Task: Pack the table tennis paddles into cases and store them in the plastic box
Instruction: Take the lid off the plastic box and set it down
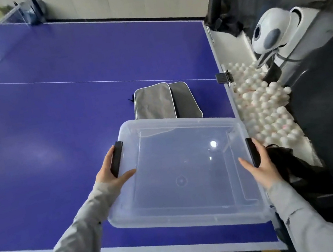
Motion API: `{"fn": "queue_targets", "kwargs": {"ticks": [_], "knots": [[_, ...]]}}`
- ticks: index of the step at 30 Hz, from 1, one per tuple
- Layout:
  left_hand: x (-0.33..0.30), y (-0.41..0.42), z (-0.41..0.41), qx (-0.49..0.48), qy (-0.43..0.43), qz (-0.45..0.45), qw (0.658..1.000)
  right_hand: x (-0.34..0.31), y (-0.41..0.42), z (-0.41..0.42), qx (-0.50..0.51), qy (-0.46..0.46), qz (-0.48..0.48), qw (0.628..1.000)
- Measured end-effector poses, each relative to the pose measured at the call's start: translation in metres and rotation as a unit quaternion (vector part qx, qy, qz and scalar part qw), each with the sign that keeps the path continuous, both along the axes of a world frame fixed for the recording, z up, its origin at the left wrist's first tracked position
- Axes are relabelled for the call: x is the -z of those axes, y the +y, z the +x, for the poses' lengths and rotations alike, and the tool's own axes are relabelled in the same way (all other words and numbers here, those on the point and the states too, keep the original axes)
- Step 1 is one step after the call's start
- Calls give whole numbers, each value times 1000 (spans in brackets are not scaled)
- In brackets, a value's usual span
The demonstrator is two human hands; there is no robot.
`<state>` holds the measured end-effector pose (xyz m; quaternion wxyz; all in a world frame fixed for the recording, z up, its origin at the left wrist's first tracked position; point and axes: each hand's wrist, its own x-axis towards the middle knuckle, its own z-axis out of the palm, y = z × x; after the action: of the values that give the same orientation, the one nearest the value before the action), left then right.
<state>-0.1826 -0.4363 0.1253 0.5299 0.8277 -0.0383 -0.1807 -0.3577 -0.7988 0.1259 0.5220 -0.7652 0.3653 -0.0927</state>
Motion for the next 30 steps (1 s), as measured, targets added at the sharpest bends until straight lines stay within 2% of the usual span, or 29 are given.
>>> {"fn": "queue_targets", "kwargs": {"ticks": [7, 18, 21, 30], "knots": [[3, 1, 1, -30, 71, -49, 996, 9, -6, -6, -4, -75, 58, 995], [11, 5, 5, -57, 139, -99, 984, 11, -14, -6, 0, -98, 89, 991], [13, 9, 6, -71, 167, -120, 976, 11, -15, -8, 7, -107, 122, 987], [13, 8, 12, -82, 170, -139, 972, 13, -27, -16, 28, -94, 206, 974]]}}
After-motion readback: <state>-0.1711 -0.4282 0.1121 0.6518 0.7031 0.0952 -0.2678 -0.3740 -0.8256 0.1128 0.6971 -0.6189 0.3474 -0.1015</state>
